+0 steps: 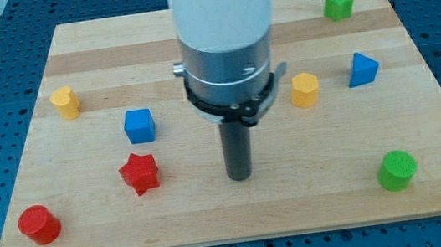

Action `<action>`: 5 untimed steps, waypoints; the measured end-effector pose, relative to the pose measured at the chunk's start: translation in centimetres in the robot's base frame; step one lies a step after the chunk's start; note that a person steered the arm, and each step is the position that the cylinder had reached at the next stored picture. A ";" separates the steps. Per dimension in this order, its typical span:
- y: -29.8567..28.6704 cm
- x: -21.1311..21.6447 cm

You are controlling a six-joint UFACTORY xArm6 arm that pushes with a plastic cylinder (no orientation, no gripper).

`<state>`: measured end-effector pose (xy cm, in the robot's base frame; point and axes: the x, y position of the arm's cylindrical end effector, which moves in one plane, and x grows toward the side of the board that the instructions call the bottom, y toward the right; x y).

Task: Slide the yellow heart to the bottom left of the red star

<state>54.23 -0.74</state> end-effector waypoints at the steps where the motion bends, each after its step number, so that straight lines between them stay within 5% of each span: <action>1: -1.8 -0.7; 4: -1.8 -6.7; 5: -3.3 -12.4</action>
<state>41.87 -4.04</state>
